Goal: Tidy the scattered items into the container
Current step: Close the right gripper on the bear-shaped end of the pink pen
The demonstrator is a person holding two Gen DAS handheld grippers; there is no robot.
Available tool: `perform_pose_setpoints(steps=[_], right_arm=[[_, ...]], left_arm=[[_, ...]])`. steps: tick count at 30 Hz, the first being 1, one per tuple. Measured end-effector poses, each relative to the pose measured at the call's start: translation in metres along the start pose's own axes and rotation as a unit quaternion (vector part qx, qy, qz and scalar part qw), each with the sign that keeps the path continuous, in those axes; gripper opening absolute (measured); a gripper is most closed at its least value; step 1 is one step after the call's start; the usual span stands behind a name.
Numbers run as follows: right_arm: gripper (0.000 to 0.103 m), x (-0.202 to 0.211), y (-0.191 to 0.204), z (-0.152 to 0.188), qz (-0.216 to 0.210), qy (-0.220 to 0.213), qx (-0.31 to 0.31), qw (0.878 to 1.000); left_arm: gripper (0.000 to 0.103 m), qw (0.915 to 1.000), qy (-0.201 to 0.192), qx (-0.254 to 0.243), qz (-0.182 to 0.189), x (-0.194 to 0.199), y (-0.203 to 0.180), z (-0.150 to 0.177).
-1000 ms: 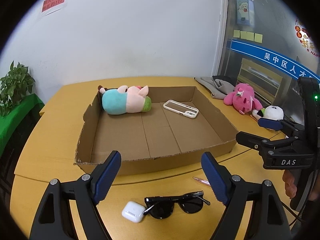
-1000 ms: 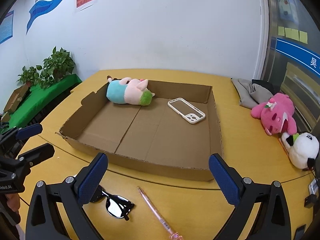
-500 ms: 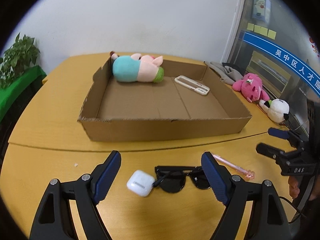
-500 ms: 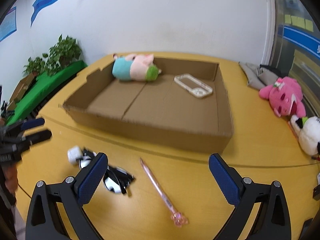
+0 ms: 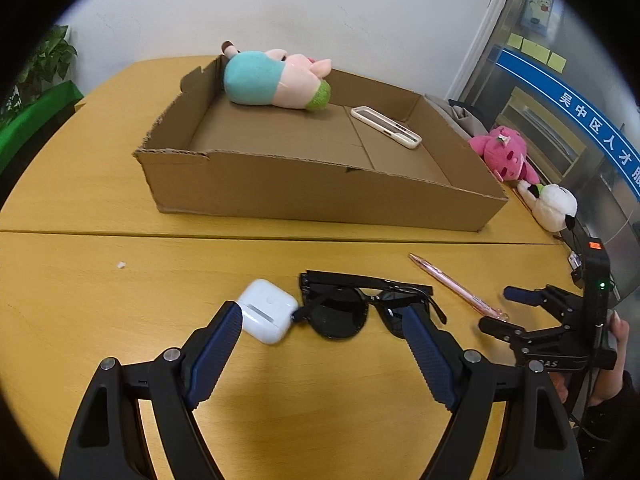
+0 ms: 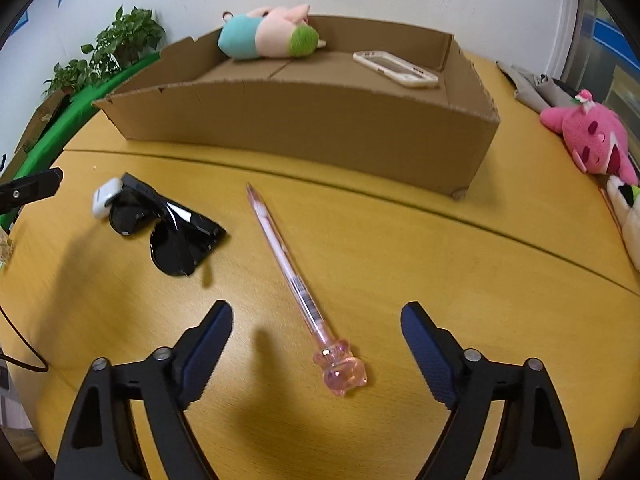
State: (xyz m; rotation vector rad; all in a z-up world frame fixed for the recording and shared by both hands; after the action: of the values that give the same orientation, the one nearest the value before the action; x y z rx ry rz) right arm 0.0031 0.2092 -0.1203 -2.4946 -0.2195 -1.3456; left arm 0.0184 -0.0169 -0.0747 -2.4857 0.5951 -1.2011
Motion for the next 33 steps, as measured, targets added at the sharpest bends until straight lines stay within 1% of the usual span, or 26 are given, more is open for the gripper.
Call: perform_pose_setpoints(steps=[1,2,3,5,6,7,8,9,10,14,16,18,21,26,28,30,31,33], right_arm=[[0.076,-0.002,0.0,0.003,-0.001,0.007,0.002,1.0],[0.072,-0.003,0.001,0.005,0.0,0.013,0.005,1.0],[0.066,-0.004,0.002,0.009,0.005,0.019,0.013,1.0],[0.063,-0.002,0.004,0.017,0.014,0.019,0.023,0.999],[0.06,0.0,0.005,0.019,0.011,0.02,0.024,0.999],[0.052,0.003,0.007,0.021,0.01,0.02,0.029,0.999],[0.047,0.006,0.009,0.024,0.008,0.018,0.032,0.999],[0.036,0.009,0.01,0.026,0.007,0.018,0.033,0.999],[0.027,0.011,0.011,0.029,0.008,0.018,0.032,0.999],[0.024,0.018,0.014,0.039,0.014,0.022,0.021,0.999],[0.024,0.022,0.015,0.043,0.016,0.026,0.014,0.999],[0.024,0.024,0.016,0.045,0.016,0.029,0.004,0.999],[0.024,0.028,0.013,0.052,-0.003,0.037,-0.038,0.999],[0.024,0.034,-0.005,0.065,-0.037,0.037,-0.113,0.992],[0.024,0.035,-0.008,0.068,-0.04,0.032,-0.126,0.991],[0.024,0.036,-0.009,0.071,-0.048,0.03,-0.132,0.99],[0.024,0.037,-0.009,0.072,-0.054,0.03,-0.136,0.989],[0.024,0.038,-0.007,0.074,-0.06,0.029,-0.138,0.988]], left_arm=[[0.082,1.0,0.004,-0.004,-0.001,-0.003,-0.004,0.001],[0.082,0.9999,0.008,-0.01,0.001,-0.006,-0.01,0.002],[0.082,0.9998,0.013,-0.016,0.007,-0.01,-0.017,0.003],[0.082,0.9992,0.022,-0.024,0.024,-0.018,-0.029,0.003],[0.082,0.9989,0.026,-0.025,0.032,-0.023,-0.034,0.002],[0.082,0.9984,0.031,-0.023,0.04,-0.028,-0.039,0.001],[0.082,0.9978,0.037,-0.019,0.051,-0.035,-0.044,0.0],[0.082,0.997,0.045,-0.015,0.061,-0.041,-0.049,0.001],[0.082,0.9963,0.052,-0.012,0.067,-0.047,-0.053,0.002],[0.082,0.9925,0.079,-0.004,0.093,-0.07,-0.074,0.005],[0.082,0.9898,0.093,0.014,0.107,-0.082,-0.079,0.005],[0.081,0.9873,0.108,0.032,0.112,-0.094,-0.082,0.007],[0.081,0.9836,0.132,0.036,0.117,-0.113,-0.092,0.01],[0.081,0.975,0.171,0.04,0.137,-0.14,-0.113,0.017],[0.081,0.9721,0.181,0.045,0.143,-0.15,-0.119,0.019],[0.078,0.9688,0.189,0.053,0.151,-0.158,-0.122,0.021],[0.078,0.9686,0.187,0.056,0.153,-0.161,-0.123,0.02],[0.073,0.9685,0.185,0.061,0.155,-0.164,-0.125,0.017]])
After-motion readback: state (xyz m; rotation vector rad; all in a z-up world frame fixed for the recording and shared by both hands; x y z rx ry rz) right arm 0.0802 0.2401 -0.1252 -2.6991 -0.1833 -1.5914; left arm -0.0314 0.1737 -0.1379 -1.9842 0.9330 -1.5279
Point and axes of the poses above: each gripper's, at about its wrist camera, not at the fingertips, and x roughly against the way its jaws point, y to its left, z to its underside, the point moved 4 cm from there along -x, roughly the way its jaws point, and after that the axes turned 15 degrees about z, right-handed, at the moved point
